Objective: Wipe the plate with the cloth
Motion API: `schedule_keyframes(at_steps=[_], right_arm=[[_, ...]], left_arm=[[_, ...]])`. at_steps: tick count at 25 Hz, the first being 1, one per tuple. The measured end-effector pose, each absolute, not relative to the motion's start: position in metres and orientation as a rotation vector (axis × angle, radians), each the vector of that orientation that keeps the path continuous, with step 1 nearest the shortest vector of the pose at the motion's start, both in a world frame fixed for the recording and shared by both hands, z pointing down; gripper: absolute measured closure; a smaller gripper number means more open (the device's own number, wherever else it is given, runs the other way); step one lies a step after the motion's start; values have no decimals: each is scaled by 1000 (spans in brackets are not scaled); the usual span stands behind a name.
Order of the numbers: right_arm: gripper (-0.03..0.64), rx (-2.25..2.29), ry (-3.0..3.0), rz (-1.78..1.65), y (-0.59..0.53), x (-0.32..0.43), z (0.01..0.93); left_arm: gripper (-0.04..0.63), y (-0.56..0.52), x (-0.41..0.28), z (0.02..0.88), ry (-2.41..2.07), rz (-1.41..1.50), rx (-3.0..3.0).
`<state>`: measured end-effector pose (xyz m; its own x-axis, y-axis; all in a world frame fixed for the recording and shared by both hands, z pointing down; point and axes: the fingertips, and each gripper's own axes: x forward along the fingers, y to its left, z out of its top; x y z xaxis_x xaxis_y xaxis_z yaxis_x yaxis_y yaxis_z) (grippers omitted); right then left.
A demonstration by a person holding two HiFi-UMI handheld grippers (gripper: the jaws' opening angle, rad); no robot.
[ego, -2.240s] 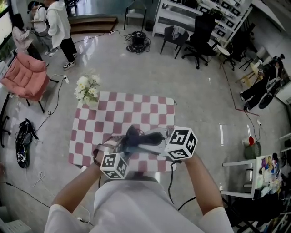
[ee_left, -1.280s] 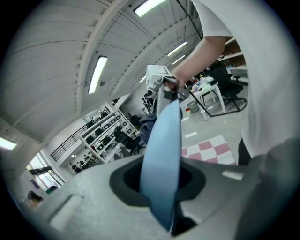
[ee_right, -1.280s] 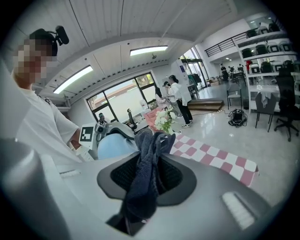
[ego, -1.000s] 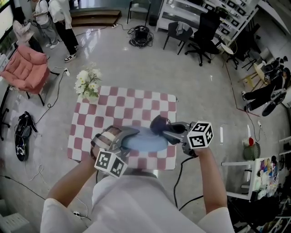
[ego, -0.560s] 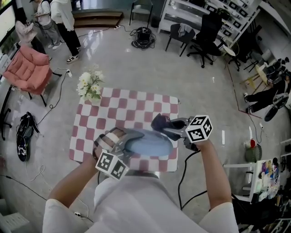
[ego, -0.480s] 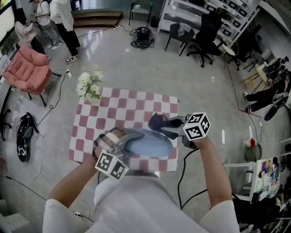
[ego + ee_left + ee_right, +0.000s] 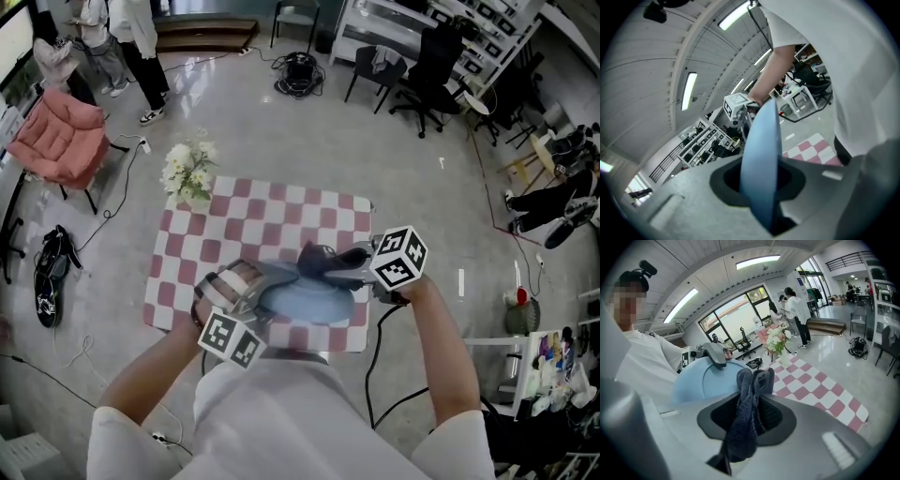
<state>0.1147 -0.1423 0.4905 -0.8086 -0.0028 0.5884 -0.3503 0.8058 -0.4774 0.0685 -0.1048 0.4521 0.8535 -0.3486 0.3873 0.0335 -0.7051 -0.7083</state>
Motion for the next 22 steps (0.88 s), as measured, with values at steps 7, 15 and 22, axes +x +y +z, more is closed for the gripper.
schedule_keyframes(at_steps=[7, 15, 22], right_arm=[[517, 202, -2453, 828, -128, 99, 468], [517, 163, -2488, 960, -119, 74, 445], [517, 225, -2567, 1158, -127, 68, 425]], left_arm=[[522, -106, 68, 459, 199, -681, -2250], [520, -98, 74, 462, 166, -692, -2198], [518, -95, 71, 453, 185, -664, -2174]])
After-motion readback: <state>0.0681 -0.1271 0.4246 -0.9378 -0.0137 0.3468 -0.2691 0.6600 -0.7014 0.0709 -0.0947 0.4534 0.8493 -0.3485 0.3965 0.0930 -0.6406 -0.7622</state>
